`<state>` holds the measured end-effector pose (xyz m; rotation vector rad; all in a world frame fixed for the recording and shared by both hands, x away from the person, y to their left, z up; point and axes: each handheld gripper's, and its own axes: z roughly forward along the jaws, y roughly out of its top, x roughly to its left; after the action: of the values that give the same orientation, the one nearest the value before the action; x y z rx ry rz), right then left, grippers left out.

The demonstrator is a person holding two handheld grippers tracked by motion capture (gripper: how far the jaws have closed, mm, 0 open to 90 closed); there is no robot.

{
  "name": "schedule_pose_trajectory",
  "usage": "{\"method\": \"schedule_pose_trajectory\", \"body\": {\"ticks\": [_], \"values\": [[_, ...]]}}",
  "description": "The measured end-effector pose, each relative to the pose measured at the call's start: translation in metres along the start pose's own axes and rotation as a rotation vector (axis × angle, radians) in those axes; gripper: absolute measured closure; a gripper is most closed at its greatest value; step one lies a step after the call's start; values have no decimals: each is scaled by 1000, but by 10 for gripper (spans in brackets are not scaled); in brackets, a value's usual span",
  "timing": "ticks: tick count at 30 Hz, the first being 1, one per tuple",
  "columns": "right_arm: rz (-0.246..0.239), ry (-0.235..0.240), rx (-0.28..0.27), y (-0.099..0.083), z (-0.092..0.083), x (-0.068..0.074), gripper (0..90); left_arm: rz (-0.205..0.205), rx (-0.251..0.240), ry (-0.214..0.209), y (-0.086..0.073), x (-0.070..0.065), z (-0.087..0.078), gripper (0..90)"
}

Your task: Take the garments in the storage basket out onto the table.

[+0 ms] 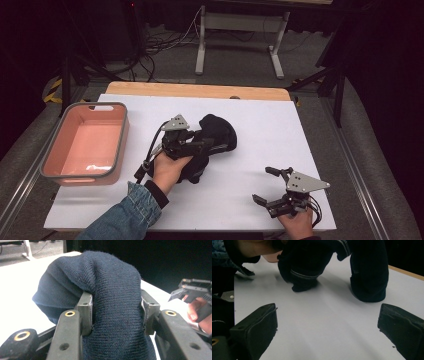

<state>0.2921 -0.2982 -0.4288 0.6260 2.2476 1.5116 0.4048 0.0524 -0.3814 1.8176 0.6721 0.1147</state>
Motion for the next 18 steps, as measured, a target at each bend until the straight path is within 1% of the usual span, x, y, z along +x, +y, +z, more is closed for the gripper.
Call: {"method": "schedule_pose_trajectory", "body": {"ticks": [2,5,10,12,13,14,18], "values": [[-1,-1,-1,0,0,0,33,4,11,-1,-1,-1,3,561],[-4,1,4,0,1,0,32,20,28,-1,-3,-4,6,556],[-2,0,4,0,0,0,32,22,50,1,-6,-6,13,549],[-1,-1,2,0,0,0,32,27,62,-6,-8,-7,17,544],[-2,-1,2,0,0,0,32,23,69,-6,-9,-8,18,540],[-1,0,3,0,0,0,32,31,77,-10,-9,-8,20,538],[-1,1,4,0,1,0,33,41,91,-15,-12,-12,25,521]]}}
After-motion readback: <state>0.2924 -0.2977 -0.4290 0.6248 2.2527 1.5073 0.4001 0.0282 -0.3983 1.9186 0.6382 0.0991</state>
